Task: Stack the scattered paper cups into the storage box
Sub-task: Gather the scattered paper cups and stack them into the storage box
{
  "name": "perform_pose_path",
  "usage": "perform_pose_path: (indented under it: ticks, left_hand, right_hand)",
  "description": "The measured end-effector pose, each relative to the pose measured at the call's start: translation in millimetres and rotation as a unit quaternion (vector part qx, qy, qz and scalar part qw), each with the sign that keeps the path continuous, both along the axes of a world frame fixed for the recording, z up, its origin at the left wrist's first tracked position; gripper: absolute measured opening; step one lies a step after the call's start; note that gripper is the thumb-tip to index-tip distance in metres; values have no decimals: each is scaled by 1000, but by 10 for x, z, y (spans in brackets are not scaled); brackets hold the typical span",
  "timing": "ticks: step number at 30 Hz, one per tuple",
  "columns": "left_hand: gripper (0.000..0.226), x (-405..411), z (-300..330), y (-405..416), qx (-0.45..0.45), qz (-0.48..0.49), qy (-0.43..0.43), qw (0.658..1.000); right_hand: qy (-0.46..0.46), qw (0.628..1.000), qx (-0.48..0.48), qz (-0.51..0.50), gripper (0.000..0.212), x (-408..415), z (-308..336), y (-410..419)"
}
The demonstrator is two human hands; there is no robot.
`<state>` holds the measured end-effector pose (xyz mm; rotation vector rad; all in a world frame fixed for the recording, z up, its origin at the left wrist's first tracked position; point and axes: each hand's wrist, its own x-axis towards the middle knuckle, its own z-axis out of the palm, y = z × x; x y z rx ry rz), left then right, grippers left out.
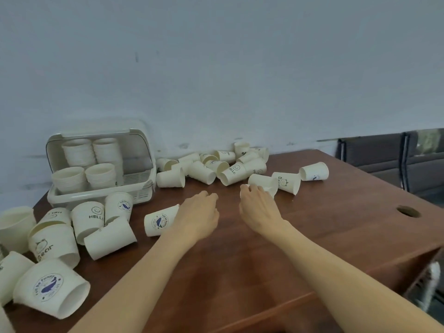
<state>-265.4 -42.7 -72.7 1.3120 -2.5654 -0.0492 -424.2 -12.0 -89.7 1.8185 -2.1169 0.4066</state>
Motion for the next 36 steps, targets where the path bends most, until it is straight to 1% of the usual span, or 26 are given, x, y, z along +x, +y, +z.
perform_pose_path:
  ticks: [3,8,11,13,15,19,23,27,32,36]
  left_hand:
    - [33,-252,-8,19,4,-23,-8,1000]
    - [30,-683,-40,40,-25,-75,-44,996]
    - [34,-922,-87,20,-9,-98,-53,994]
    - [38,-1058,-121,10,0,-104,-70,992]
    - [40,-1175,-162,-6,-15,-105,-105,989]
    - [36,-1333,-232,-63,-65,-99,-177,977]
    - [31,-1400,-281,-124,-85,-85,-208,971]
    - [25,-1399,-275,-179,-99,-79,-195,973]
    - [23,-1249,-174,-245,-116,-42,-136,983]
    - [21,-1072,-97,-267,-137,-11,-89,987]
  right_hand:
    - [1,1000,2,-19,25,-237,55,48]
    - [-7,998,26,-54,26,-607,65,141]
    - [-9,996,46,-76,32,-800,35,163]
    - [-15,994,55,-91,30,-911,28,173]
    - [-19,993,63,-101,32,-1013,27,169]
    - [-21,990,79,-113,29,-1150,19,124]
    - [-22,990,83,-110,28,-1196,-5,58]
    - [-29,990,85,-107,27,-1191,-42,-16]
    - [-72,987,96,-103,25,-1119,-152,-177]
    - [-105,983,98,-118,28,-1008,-182,-318]
